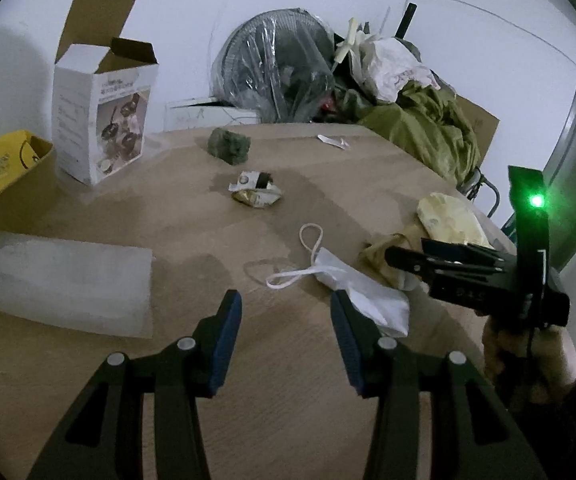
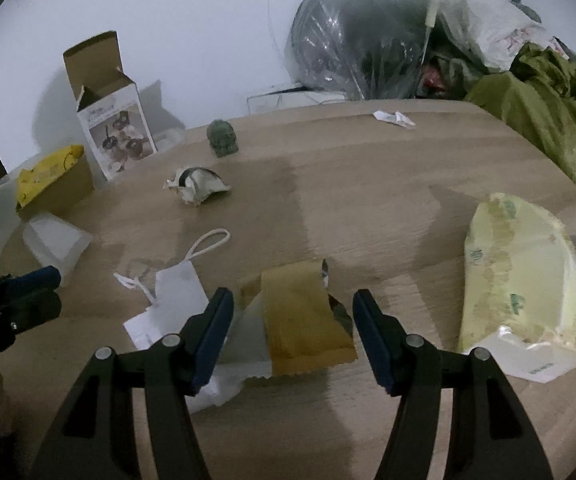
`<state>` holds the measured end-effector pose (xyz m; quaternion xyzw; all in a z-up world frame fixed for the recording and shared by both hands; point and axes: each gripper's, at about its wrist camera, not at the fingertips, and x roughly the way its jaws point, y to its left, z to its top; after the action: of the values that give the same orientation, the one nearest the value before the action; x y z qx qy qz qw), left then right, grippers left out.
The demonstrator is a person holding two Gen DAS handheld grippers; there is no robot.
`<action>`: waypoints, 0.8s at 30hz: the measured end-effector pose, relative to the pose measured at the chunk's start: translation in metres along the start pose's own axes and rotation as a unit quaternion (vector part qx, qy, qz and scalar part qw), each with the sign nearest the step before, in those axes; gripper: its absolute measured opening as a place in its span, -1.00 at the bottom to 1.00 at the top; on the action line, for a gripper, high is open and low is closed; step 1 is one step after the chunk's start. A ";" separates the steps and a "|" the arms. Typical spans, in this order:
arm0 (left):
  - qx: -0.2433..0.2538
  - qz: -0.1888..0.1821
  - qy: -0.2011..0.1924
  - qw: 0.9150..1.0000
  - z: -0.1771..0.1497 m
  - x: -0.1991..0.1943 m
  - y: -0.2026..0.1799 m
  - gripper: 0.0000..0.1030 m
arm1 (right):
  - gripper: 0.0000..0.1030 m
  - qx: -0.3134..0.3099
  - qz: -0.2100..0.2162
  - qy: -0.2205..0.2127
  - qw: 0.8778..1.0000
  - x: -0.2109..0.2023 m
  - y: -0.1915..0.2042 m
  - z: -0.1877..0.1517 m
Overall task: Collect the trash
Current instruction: 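Grasp the brown paper packet with the right gripper while the left gripper grasps the white face mask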
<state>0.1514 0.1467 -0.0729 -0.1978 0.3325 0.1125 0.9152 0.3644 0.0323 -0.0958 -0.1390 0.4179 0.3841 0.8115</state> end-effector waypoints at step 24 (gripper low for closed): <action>0.122 -0.053 0.069 0.989 0.013 0.053 -0.094 -0.10 | -0.26 0.005 0.011 -0.090 0.996 -0.072 -0.031 -0.024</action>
<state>0.2304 0.0724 -0.0709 -0.1092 0.3953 0.0088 0.9120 0.3486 -0.0379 -0.0571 -0.0952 0.3466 0.4020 0.8421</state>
